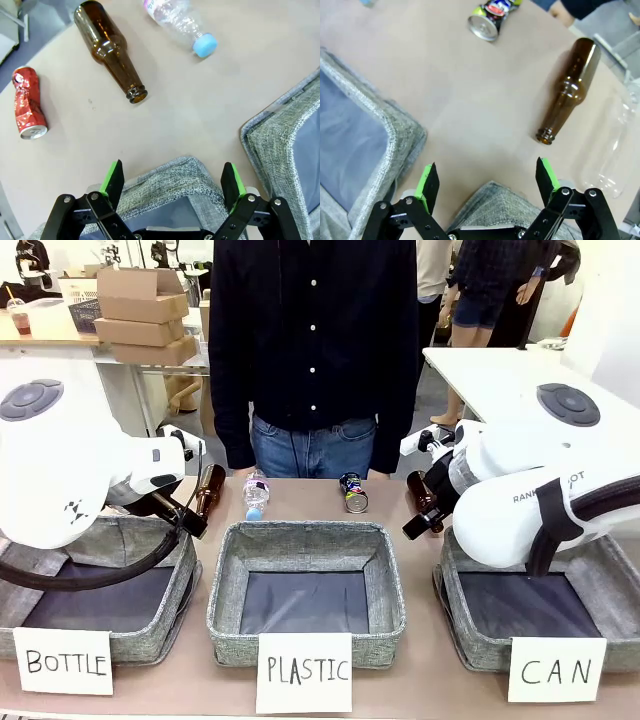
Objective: Sort the can waste into the basket.
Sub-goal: Pick up the can waste from the table and place it in the right Fabric basket.
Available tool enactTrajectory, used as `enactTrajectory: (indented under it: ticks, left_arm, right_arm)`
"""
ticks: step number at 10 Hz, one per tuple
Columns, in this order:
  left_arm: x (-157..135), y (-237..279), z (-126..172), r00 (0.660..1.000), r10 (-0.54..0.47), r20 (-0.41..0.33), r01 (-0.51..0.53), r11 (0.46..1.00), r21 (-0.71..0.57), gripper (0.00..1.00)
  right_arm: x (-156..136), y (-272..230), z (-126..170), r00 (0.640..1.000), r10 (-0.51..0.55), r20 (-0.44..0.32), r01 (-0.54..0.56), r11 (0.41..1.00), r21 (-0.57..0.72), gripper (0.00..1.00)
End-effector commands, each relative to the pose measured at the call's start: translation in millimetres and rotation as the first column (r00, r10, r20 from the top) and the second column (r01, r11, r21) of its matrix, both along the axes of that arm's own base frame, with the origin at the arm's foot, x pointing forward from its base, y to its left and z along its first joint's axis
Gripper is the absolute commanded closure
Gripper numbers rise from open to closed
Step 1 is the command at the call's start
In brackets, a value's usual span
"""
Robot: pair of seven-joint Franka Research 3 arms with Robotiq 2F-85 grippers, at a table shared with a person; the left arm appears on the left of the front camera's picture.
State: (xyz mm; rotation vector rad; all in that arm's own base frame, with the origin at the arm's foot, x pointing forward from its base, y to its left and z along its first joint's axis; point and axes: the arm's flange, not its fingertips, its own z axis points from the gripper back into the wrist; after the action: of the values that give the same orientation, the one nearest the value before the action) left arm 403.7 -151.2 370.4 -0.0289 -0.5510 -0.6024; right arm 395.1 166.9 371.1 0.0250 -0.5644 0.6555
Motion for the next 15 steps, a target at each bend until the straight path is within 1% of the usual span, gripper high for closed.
enactTrajectory:
  ticks: [1,4,5,6,7,8,9,10,11,12,13,14,15]
  left_arm:
    - [0.0,0.0,0.0,1.000,0.000,0.000,0.000,1.000,0.000,0.00]
    - [0.0,0.0,0.0,1.000,0.000,0.000,0.000,1.000,0.000,0.00]
    - [-25.0,-3.9,40.1,0.999,0.008,0.039,-0.007,0.999,-0.034,0.00]
    - [-72.1,-6.6,86.1,0.999,0.020,0.038,-0.017,0.997,-0.069,0.00]
    - [-122.1,-8.1,115.3,0.995,0.074,0.062,-0.071,0.996,-0.061,0.00]
    - [-168.7,-7.0,128.4,0.979,0.005,0.204,0.004,0.999,-0.042,0.00]
    - [-200.3,-3.2,125.8,0.963,-0.099,0.251,0.105,0.994,-0.009,0.00]
    - [-202.3,-2.7,110.2,0.956,-0.023,0.293,-0.003,0.996,0.088,0.00]
    - [-106.3,-42.2,175.5,0.980,-0.028,0.196,0.035,0.999,-0.032,0.00]
    - [-106.3,-42.2,175.5,0.980,-0.028,0.196,0.035,0.999,-0.032,0.00]
    - [-147.4,-47.9,204.1,0.964,-0.054,0.262,0.049,0.999,0.024,0.00]
    - [-134.4,-41.9,202.9,0.971,-0.234,0.045,0.238,0.950,-0.201,0.00]
    - [-125.2,-19.0,197.8,0.950,-0.259,-0.173,0.201,0.934,-0.297,0.00]
  right_arm:
    - [0.0,0.0,0.0,1.000,0.000,0.000,0.000,1.000,0.000,0.00]
    - [0.0,0.0,0.0,1.000,0.000,0.000,0.000,1.000,0.000,0.00]
    - [-19.8,-9.9,42.1,0.999,-0.050,-0.015,0.051,0.996,0.071,0.00]
    - [-57.8,-25.3,88.6,0.994,-0.112,0.003,0.111,0.990,0.091,0.00]
    - [-98.1,-37.6,117.2,0.995,-0.096,-0.033,0.099,0.990,0.098,0.00]
    - [-137.1,-46.0,132.4,0.998,-0.068,0.002,0.067,0.990,0.121,0.00]
    - [-166.0,-49.8,132.1,0.999,-0.024,0.037,0.019,0.994,0.112,0.00]
    - [-177.5,-48.1,121.6,0.987,-0.034,0.154,0.031,0.999,0.025,0.00]
    - [-86.1,-24.7,163.5,0.998,-0.062,0.025,0.059,0.994,0.093,0.00]
    - [-86.1,-24.7,163.5,0.998,-0.062,0.025,0.059,0.994,0.093,0.00]
    - [-124.1,-28.8,197.0,0.996,-0.041,0.083,0.035,0.997,0.074,0.00]
    - [-109.6,-29.6,191.7,0.996,-0.018,-0.085,0.039,0.968,0.248,0.00]
    - [-102.2,-45.9,194.1,0.940,0.002,-0.342,0.178,0.850,0.495,0.00]
